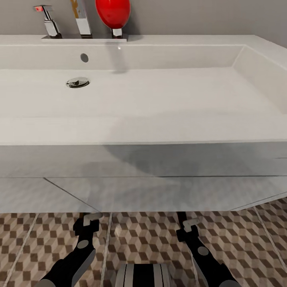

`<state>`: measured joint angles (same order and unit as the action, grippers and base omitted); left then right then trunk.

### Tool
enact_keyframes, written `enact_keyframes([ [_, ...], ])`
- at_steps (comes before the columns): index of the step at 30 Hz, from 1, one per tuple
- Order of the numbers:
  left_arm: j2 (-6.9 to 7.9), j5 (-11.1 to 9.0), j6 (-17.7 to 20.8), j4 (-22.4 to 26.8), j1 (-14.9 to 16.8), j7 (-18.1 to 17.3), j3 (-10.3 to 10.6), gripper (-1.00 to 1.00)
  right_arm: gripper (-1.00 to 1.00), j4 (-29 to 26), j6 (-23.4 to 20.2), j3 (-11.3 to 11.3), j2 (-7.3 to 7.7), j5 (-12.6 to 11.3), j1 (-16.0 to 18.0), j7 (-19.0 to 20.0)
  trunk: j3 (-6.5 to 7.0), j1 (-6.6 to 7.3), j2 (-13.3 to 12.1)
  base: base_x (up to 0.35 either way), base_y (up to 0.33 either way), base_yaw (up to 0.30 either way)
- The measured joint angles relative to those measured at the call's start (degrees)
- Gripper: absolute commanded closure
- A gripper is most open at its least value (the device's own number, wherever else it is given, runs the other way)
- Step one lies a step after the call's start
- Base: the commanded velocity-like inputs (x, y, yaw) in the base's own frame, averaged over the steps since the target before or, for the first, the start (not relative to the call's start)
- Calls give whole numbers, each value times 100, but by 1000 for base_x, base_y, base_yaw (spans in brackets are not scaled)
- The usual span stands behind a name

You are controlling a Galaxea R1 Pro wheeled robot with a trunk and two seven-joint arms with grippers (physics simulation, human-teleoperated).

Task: Take the four mousetraps from the cabinet in the bathroom and place them on the bathroom floor. Make sure all four end up on the same floor surface, and ensure that at least two of them are either under or directly next to the same bathroom sink.

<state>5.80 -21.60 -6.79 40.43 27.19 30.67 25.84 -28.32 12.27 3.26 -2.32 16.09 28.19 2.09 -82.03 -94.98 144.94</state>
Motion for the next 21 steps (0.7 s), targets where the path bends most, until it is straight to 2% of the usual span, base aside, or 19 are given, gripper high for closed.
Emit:
enact_keyframes([
  [21, 0, -3, 0, 0, 0, -16, 7, 100, 100, 0, 0, 0, 0, 0, 0, 1, 0, 0, 0, 0, 0, 0],
])
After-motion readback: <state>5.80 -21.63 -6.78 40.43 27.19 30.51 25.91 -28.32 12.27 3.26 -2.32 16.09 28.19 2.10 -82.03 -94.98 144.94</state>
